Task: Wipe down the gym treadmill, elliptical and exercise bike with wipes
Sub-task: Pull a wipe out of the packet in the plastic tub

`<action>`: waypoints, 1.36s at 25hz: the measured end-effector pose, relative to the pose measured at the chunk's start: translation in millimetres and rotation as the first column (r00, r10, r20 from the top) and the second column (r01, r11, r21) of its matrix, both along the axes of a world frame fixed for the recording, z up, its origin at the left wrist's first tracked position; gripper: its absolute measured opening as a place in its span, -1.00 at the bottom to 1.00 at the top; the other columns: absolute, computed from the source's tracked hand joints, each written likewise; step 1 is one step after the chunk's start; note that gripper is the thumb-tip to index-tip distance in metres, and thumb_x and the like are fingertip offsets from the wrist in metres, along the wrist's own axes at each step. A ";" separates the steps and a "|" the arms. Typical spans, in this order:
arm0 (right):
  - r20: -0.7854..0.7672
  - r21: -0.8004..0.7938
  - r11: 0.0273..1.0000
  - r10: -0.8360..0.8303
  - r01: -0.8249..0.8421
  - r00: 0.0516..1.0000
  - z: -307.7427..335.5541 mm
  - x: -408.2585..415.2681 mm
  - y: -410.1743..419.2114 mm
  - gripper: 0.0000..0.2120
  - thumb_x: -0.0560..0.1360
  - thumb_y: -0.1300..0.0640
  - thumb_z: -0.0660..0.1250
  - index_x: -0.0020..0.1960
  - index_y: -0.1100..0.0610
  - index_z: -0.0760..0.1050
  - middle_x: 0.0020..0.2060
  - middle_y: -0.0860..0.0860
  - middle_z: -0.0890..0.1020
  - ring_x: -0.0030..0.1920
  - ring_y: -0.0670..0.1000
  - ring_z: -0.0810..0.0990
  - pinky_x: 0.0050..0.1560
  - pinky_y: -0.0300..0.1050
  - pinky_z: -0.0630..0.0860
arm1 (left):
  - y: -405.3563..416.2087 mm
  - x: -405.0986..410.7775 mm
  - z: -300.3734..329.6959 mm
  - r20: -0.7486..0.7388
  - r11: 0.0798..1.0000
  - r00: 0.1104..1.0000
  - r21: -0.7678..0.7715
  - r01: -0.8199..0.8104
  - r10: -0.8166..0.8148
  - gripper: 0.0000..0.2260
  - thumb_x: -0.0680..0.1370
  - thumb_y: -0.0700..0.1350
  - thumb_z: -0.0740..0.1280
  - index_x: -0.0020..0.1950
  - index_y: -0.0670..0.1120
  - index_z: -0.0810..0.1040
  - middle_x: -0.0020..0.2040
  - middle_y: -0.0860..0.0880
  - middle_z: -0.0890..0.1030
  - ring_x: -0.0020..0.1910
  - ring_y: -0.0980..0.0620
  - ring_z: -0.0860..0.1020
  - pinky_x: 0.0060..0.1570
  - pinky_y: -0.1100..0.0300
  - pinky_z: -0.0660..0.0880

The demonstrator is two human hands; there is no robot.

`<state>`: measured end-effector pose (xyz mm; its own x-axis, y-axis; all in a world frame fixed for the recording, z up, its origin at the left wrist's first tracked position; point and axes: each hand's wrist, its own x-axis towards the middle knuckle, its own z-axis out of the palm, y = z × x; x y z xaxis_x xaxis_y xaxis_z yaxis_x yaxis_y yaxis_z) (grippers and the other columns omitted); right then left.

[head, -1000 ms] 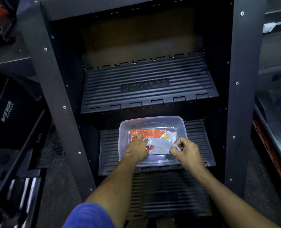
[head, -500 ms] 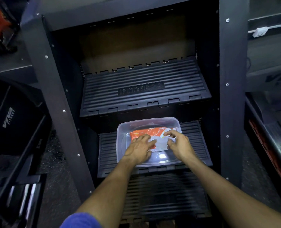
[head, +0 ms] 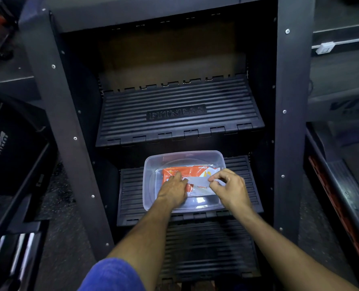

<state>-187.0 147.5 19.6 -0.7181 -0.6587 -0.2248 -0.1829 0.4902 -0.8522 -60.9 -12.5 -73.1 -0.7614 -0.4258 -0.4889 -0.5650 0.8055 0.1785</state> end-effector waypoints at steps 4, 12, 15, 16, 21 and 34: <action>-0.174 -0.113 0.994 -0.022 0.003 0.984 1.5 -0.1 11.3 -0.78 0.43 0.35 0.39 -0.08 0.10 0.73 -0.17 -0.17 0.61 -0.18 -0.25 0.58 -0.20 -0.48 0.36 | 0.9 -6.3 0.0 -0.026 1.000 0.999 -0.014 -0.022 0.022 -0.67 0.64 -0.11 0.21 0.40 -0.07 0.47 0.30 -0.14 0.40 0.22 -0.16 0.46 0.27 -0.10 0.46; 0.063 -0.171 0.978 -0.111 0.120 0.992 8.9 -22.3 -0.1 -0.66 0.53 0.26 0.42 -0.14 -0.22 0.64 -0.14 -0.18 0.73 -0.10 -0.10 0.71 -0.03 -0.15 0.61 | 4.0 -8.8 8.4 -0.024 0.993 0.993 -0.025 -0.113 0.113 -0.66 0.67 0.12 0.21 0.30 -0.02 0.61 0.34 -0.10 0.44 0.35 -0.13 0.41 0.39 -0.15 0.37; 0.032 -0.195 0.974 -0.113 0.117 0.993 14.7 -16.8 -3.4 -0.62 0.52 0.28 0.41 -0.18 -0.24 0.63 -0.17 -0.19 0.72 -0.14 -0.09 0.71 -0.08 -0.16 0.61 | 6.7 -8.1 2.8 0.040 0.995 0.996 -0.054 -0.083 0.085 -0.68 0.68 0.08 0.22 0.31 -0.02 0.62 0.35 -0.10 0.41 0.37 -0.13 0.37 0.44 -0.15 0.31; 0.017 -0.211 0.970 -0.118 0.119 0.993 17.2 -15.1 -2.5 -0.62 0.52 0.28 0.41 -0.17 -0.23 0.63 -0.17 -0.17 0.72 -0.14 -0.10 0.70 -0.09 -0.19 0.60 | 6.2 -9.5 1.7 0.032 0.995 0.996 -0.060 -0.084 0.086 -0.69 0.68 0.06 0.23 0.31 -0.02 0.62 0.35 -0.10 0.41 0.36 -0.13 0.38 0.44 -0.14 0.31; -0.129 -0.253 0.966 -0.085 0.050 0.988 20.7 -10.6 12.1 -0.69 0.51 0.31 0.39 -0.08 -0.13 0.66 -0.14 -0.15 0.68 -0.11 -0.13 0.65 -0.08 -0.32 0.52 | 9.5 -8.9 -1.0 -0.015 0.989 0.991 -0.065 -0.135 0.134 -0.72 0.64 0.08 0.29 0.25 0.00 0.65 0.34 -0.09 0.44 0.34 -0.11 0.40 0.43 -0.13 0.34; 0.084 -0.122 0.972 0.210 -0.199 0.974 25.0 -44.8 -33.5 -0.55 0.51 0.47 0.15 -0.07 0.02 0.67 -0.13 -0.08 0.72 -0.06 -0.02 0.70 -0.05 -0.12 0.64 | -9.8 -27.5 62.5 -0.329 0.925 0.923 0.374 -0.067 0.199 -0.53 0.54 -0.05 0.42 0.45 0.10 0.47 0.33 0.03 0.59 0.29 -0.01 0.51 0.29 -0.01 0.46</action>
<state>-231.9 114.0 44.6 -0.5440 -0.8145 -0.2018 -0.1848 0.3508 -0.9180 -88.4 -22.3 -10.6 -0.8595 -0.3878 -0.3330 -0.5080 0.5749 0.6415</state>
